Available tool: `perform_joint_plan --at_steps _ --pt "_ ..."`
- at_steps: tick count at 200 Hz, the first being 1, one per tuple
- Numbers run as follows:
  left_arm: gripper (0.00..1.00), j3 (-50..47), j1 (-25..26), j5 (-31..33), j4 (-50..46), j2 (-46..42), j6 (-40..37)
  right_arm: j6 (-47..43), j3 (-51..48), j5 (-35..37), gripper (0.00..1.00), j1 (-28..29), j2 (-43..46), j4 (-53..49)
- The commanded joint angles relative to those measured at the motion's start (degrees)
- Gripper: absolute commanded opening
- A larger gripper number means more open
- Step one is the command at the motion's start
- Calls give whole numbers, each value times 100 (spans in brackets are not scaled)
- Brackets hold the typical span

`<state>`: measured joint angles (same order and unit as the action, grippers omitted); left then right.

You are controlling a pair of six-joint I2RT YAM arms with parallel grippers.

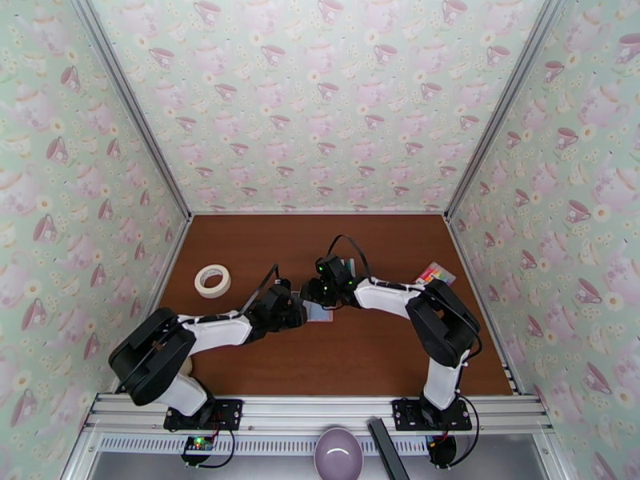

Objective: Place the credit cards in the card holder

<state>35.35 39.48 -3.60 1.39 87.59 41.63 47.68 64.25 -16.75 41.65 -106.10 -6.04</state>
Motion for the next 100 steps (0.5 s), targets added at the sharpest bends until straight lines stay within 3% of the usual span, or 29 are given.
perform_joint_plan --at_steps 1,100 --pt "51 -11 17 69 -640 -351 -130 121 211 -153 40 69 -66 126" --pt "51 220 -48 142 -1236 -1252 -323 305 593 -407 40 284 -556 276"
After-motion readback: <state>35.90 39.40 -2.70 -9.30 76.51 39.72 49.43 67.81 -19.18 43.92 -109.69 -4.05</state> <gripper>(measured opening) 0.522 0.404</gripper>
